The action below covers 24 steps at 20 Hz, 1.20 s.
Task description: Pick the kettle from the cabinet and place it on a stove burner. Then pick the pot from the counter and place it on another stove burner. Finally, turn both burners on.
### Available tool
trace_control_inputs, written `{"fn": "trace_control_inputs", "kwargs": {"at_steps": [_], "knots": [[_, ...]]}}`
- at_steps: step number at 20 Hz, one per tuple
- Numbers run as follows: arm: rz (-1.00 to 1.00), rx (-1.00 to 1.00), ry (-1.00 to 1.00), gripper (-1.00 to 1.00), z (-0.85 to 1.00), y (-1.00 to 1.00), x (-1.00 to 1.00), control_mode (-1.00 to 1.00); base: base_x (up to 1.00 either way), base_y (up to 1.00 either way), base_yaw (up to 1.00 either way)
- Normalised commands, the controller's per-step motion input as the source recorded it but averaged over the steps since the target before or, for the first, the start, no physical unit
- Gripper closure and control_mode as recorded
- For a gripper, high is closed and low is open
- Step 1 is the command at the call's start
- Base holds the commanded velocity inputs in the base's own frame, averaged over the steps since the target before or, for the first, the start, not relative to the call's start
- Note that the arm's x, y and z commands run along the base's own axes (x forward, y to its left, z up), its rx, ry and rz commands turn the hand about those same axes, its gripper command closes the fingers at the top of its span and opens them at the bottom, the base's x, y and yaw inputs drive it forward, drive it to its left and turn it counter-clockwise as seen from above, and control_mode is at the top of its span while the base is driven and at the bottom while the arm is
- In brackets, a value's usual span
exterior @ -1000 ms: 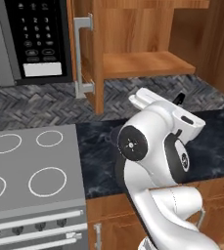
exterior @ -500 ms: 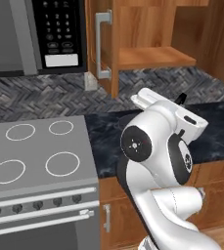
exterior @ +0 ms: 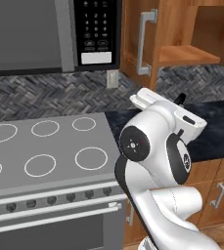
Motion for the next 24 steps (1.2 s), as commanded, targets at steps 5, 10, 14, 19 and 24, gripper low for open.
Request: {"fn": "trace_control_inputs", "kwargs": {"at_steps": [5,10,14,19,24], "knots": [[0.00,0.00,0.00,1.00,0.00,0.00,0.00,1.00,0.00,0.56,-0.03],[0.00,0.00,0.00,1.00,0.00,0.00,0.00,1.00,0.07,0.57,-0.04],[0.00,0.00,0.00,1.00,0.00,0.00,0.00,1.00,0.18,0.48,-0.04],[0.00,0.00,0.00,1.00,0.00,0.00,0.00,1.00,0.30,0.31,-0.04],[0.00,0.00,0.00,1.00,0.00,0.00,0.00,1.00,0.37,0.24,-0.02]]}}
